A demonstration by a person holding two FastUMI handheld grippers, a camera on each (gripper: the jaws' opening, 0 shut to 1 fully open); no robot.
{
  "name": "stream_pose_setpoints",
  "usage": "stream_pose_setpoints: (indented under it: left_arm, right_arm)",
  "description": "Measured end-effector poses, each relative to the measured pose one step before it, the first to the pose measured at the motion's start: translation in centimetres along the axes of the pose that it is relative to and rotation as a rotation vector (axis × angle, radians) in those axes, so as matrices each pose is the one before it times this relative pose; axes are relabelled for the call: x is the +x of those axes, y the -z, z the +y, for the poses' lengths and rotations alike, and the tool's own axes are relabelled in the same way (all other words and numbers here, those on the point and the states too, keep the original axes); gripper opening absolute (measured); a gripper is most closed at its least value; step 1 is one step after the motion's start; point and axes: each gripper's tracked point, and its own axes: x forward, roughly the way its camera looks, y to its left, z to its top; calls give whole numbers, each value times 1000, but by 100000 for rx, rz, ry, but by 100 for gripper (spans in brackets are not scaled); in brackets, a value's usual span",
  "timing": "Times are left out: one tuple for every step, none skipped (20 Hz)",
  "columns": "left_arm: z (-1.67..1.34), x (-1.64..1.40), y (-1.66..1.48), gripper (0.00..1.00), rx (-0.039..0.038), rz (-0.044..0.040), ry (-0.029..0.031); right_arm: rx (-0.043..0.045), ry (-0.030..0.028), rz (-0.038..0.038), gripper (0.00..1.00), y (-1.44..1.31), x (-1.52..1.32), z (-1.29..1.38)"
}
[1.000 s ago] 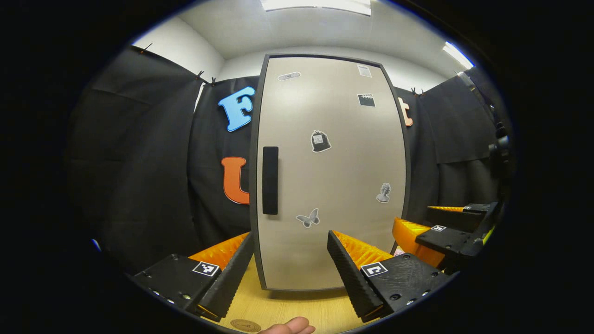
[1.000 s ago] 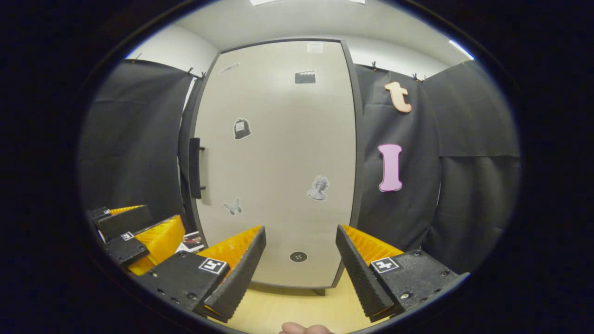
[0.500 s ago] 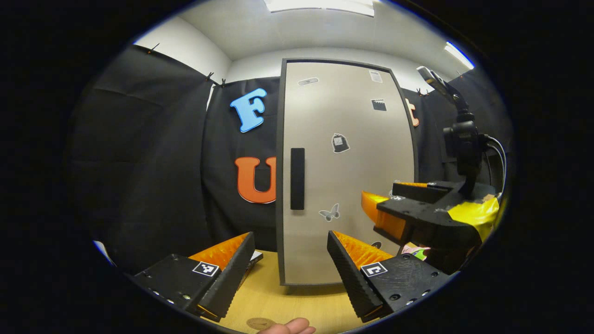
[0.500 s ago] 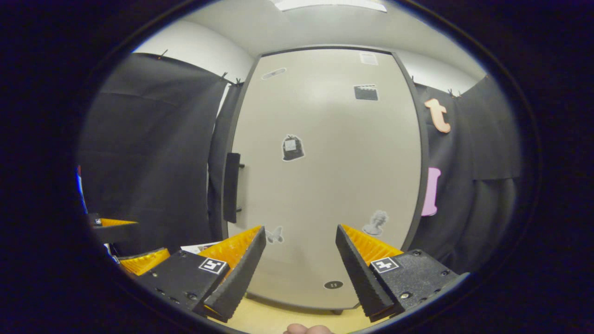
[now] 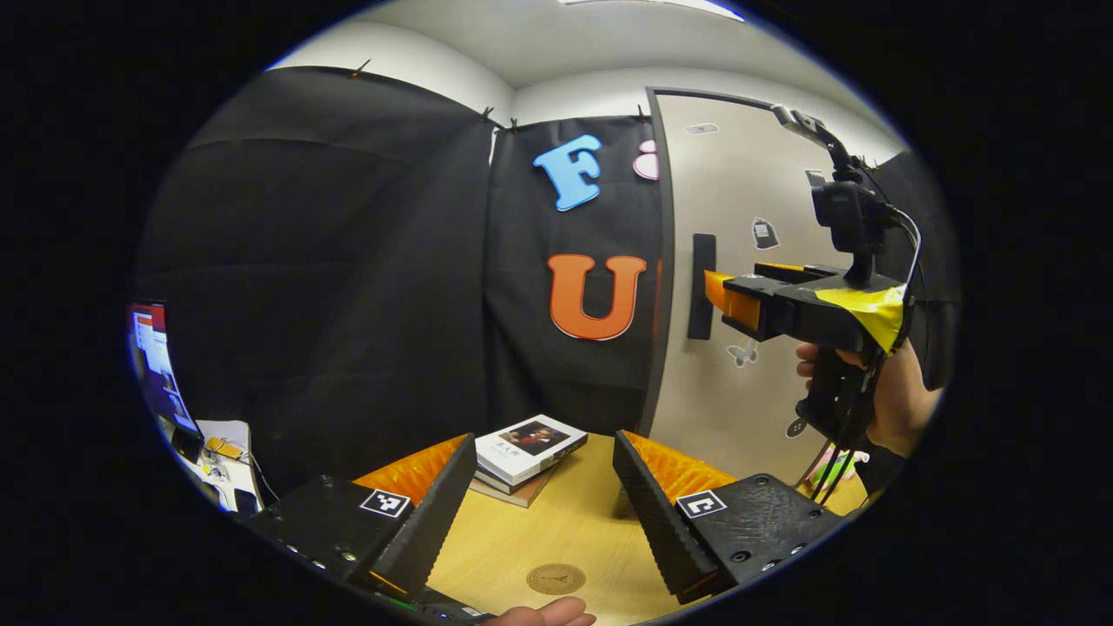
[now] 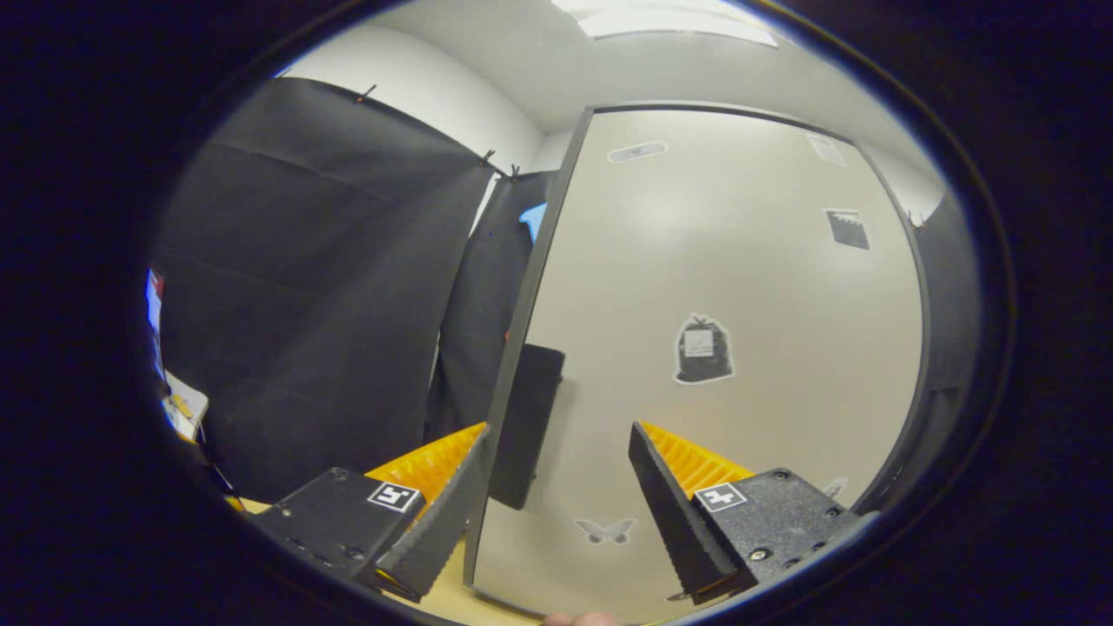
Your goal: Open the cabinet door with the right hand, grasp the bottle in the cabinet with the left hand and place it on the coaster, then close the cabinet door with the right hand.
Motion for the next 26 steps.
stream_pose_setpoints:
  left_arm:
    - [1093, -343, 391, 95, -591, 407, -2537]
    - [926, -175, 430, 95, -486, 913, -1872]
    - [584, -490, 145, 95, -550, 771, -1746]
    - [913, -496, 138, 95, -248, 721, -2020]
    - [1271, -213, 41, 95, -59, 140, -2130]
    - [831, 58, 348, 95, -111, 437, -1707]
    - [723, 80, 588, 95, -472, 896, -1214]
    - [555, -29, 574, 95, -768, 1299, -886]
    - [510, -182, 294, 95, -528, 1236, -882]
    - [503, -15, 395, 95, -240, 1228, -649]
    - [447, 100, 363, 95, -260, 1148, -577]
    - [260, 73, 392, 95, -503, 955, 11]
    - [19, 66, 384, 95, -558, 869, 542]
    - [-59, 2, 296, 95, -444, 600, 920]
    - [-110, 12, 218, 95, -88, 480, 1028]
    - [-245, -69, 86, 95, 224, 119, 904]
    - [-77, -31, -6, 95, 81, -1, 1052]
    - [-161, 3, -22, 95, 103, -124, 879]
    - [82, 6, -79, 95, 110, -359, 275]
    - [-10, -17, -212, 95, 65, -737, 442]
    - [150, -60, -46, 95, -91, -885, -212]
    - [296, -135, -196, 95, 564, -1207, -828]
    - [186, -153, -106, 95, 995, -860, -192]
    - [31, -113, -51, 95, 615, -649, 398]
    - [106, 183, -79, 95, 212, -962, 268]
    - [-77, 18, -148, 95, 82, -650, 380]
  right_arm:
    - [1262, 45, 736, 100, 286, 753, 306]
    - [1877, 854, 938, 100, 385, 594, 210]
    - [1651, 885, 1622, 100, 599, 555, 137]
    - [1676, -57, 1832, 100, 607, 177, 249]
    - [1053, -425, -1113, 100, -69, 304, 403]
    - [-374, -1206, 2223, 100, 532, 208, 306]
    - [-372, -4333, 4089, 94, 866, 357, 902]
    - [163, -3544, 5919, 89, 1172, 202, 604]
    - [101, -402, -1409, 79, -336, 14, 130]
    - [-417, 987, 1152, 74, 252, 372, -330]
    - [-704, 1756, -969, 66, -142, -552, -516]
    - [633, 2137, 460, 62, 39, 297, -757]
    - [3145, -600, 777, 34, -26, -13, 186]
    - [1127, 285, 843, 35, -93, -38, -44]
    - [-903, 996, 796, 31, 113, 48, -95]
    - [-681, 678, 524, 30, 10, -119, -70]
    - [809, -414, 228, 28, 35, -111, 121]
    - [978, -1326, 335, 28, -4, -124, 195]
    - [37, -1208, 542, 25, 85, 11, -56]
    - [-487, -756, 477, 25, 7, -97, -36]
    - [-57, -736, 446, 23, 44, -118, -31]
    - [461, -904, 205, 24, 2, -221, 79]
    - [8, -1394, 143, 23, 70, -245, 80]
    - [-283, -1616, 184, 23, -13, -305, 81]
    - [201, -1748, 350, 23, 70, -317, 140]
    - [629, -1707, 386, 23, 21, -313, 92]
